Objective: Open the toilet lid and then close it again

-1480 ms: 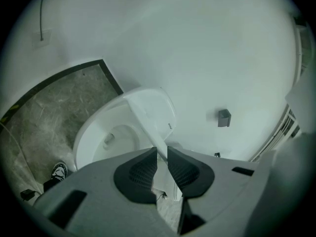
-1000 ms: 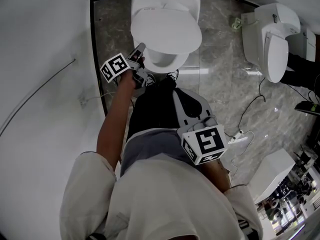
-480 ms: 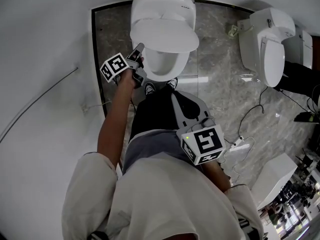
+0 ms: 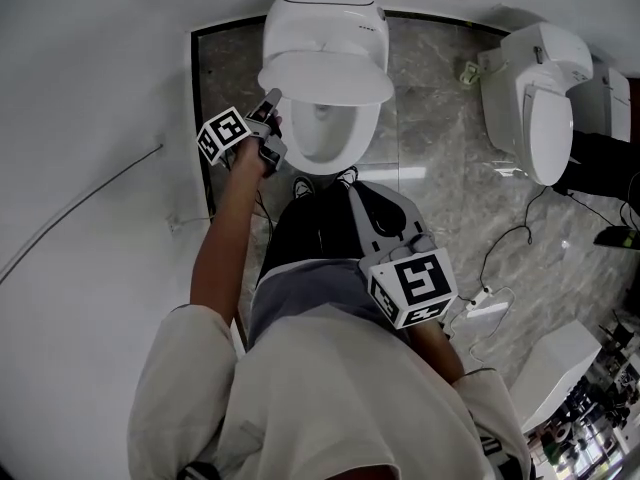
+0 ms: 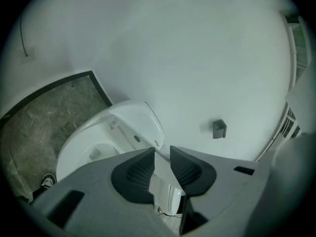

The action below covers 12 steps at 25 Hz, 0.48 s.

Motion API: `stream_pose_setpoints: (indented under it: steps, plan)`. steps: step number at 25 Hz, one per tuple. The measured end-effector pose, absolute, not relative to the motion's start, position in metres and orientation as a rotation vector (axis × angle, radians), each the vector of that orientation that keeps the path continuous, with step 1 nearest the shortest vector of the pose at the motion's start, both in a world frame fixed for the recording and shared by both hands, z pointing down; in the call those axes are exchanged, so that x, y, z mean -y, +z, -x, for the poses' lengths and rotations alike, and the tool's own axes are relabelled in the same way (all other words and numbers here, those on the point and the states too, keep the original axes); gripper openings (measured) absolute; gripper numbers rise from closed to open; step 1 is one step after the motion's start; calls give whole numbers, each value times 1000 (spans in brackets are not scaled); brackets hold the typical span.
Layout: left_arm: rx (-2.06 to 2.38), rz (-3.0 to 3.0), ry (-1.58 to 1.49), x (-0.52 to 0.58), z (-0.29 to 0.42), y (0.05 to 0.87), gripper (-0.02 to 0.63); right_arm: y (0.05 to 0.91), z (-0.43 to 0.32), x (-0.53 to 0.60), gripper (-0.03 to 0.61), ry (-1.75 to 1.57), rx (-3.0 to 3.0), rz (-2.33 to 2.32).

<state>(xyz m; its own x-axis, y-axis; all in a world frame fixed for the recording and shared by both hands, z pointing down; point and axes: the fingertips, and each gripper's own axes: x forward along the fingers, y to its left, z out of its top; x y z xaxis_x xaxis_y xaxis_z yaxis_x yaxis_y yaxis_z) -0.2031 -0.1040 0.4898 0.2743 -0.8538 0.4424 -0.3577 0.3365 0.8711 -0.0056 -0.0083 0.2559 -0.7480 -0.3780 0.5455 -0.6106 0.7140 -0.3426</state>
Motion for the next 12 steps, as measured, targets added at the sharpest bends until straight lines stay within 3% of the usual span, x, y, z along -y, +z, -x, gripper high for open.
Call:
stream_pose_setpoints:
  steps: [12]
  plan:
    - [1298,-1242,-551,126,215,480,89,247,-15,19,11,718,2487,-866]
